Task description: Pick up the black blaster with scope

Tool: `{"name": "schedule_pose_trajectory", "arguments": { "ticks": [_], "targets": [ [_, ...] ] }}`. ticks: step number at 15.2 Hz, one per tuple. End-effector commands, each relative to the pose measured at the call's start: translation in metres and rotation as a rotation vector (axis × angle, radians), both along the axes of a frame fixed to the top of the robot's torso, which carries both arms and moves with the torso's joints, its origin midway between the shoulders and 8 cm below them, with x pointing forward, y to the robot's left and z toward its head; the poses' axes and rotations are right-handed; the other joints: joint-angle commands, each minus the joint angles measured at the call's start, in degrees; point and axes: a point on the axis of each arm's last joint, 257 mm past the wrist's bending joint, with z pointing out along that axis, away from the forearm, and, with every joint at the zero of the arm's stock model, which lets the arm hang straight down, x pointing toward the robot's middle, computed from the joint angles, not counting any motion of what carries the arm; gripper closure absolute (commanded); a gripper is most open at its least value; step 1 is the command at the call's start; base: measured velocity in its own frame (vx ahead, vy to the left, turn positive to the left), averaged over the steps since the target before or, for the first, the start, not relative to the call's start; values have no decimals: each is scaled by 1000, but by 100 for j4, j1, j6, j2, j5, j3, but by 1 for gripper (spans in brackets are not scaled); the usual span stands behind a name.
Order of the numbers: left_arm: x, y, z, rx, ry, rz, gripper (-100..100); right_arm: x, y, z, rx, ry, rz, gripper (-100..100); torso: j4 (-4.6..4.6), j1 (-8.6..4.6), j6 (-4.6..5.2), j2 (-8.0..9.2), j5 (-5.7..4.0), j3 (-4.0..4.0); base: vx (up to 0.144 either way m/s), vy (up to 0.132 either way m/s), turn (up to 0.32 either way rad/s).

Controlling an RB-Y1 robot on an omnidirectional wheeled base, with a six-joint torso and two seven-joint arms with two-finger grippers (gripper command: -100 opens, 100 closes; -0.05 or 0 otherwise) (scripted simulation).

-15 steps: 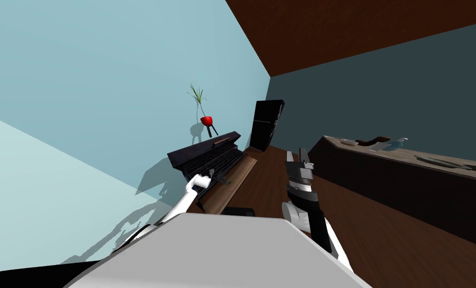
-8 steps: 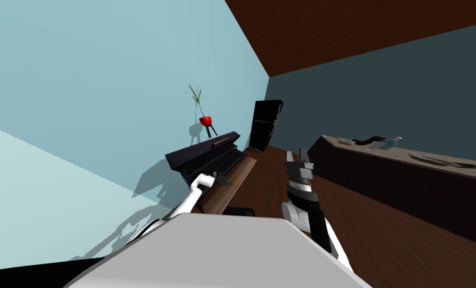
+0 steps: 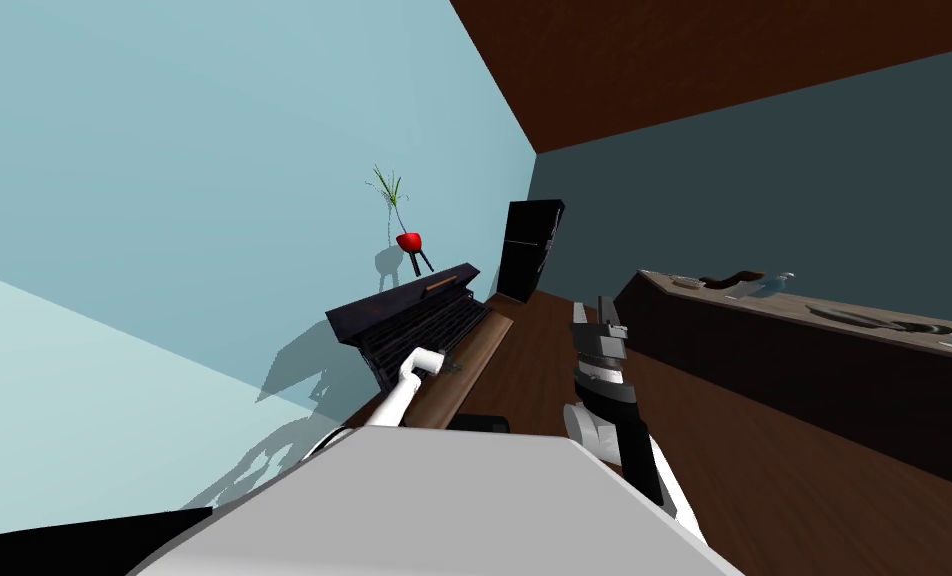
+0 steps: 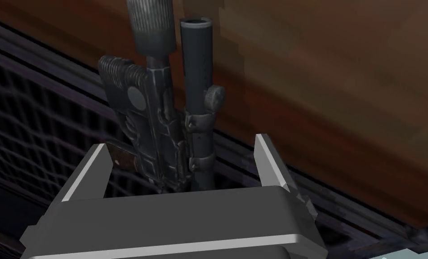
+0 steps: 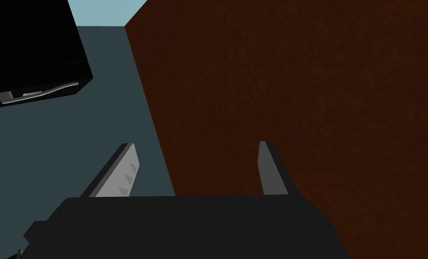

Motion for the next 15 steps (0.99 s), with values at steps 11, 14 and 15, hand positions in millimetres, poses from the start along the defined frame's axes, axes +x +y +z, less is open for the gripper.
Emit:
{"name": "schedule_pose_trajectory", "arguments": {
  "ticks": [11,14,15],
  "targets": [
    [-18,-38,-24,-54,37,-11,-100,0,0,0,0,0,0,0,-1,-6,-1,-5,-2,-3,14,-6,-5],
    [-16,-39,-24,-55,31,-12,100,0,0,0,0,0,0,0,-6,-1,-2,2,-1,-2,4,-2,0],
    [-16,-39,-23,-57,30,-11,100,0,0,0,0,0,0,0,-10,2,1,-5,1,-8,0,0,0]
  ]
}}
